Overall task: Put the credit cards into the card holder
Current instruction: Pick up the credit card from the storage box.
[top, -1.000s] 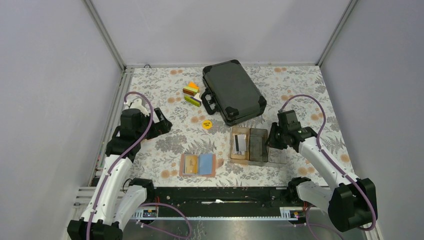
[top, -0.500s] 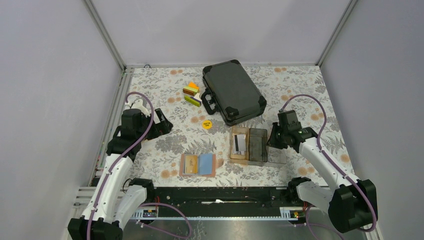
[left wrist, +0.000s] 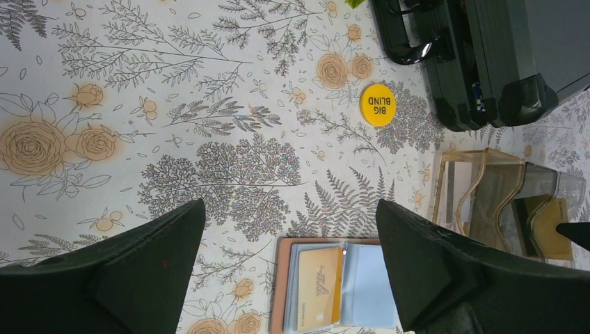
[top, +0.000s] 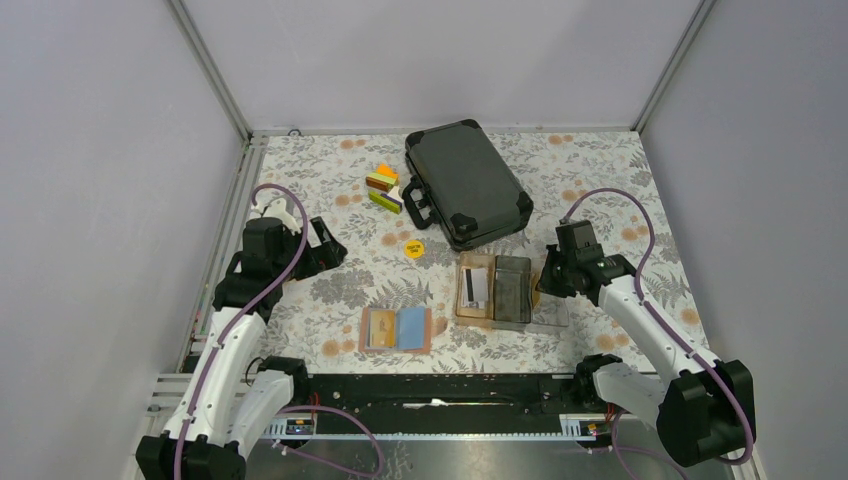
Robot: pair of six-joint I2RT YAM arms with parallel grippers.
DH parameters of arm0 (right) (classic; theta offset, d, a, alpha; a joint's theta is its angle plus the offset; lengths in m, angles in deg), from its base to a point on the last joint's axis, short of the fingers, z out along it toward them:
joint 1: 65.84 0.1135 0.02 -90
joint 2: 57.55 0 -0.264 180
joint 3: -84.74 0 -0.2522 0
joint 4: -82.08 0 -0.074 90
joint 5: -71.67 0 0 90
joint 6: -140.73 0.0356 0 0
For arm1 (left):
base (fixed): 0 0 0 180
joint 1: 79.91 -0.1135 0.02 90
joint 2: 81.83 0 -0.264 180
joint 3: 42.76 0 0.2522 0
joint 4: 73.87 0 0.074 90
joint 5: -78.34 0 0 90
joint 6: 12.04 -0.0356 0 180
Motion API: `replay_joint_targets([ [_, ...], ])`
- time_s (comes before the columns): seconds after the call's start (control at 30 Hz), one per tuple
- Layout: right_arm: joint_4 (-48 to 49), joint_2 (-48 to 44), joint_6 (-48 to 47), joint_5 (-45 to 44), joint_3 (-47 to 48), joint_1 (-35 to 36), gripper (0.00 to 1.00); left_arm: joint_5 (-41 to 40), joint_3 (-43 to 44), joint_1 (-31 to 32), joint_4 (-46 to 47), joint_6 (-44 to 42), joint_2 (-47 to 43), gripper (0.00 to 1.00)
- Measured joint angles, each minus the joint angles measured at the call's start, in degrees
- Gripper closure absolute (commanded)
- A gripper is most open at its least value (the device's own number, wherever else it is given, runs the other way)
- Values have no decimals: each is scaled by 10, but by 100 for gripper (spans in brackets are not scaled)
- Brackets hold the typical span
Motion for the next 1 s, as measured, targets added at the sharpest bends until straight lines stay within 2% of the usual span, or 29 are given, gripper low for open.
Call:
replay_joint_targets([
  [0.17,0,0,0,-8,0,0,100,2,0,0,0,0,1,1],
  [0.5,1,0,0,-29,0,0,100,7,0,0,0,1,4,1],
  [0.57,1,0,0,-34,0,0,96,7,0,0,0,1,5,1],
  [1.0,15,11,0,-39,-2,0,89,15,-1,-1,1,2,8,1],
])
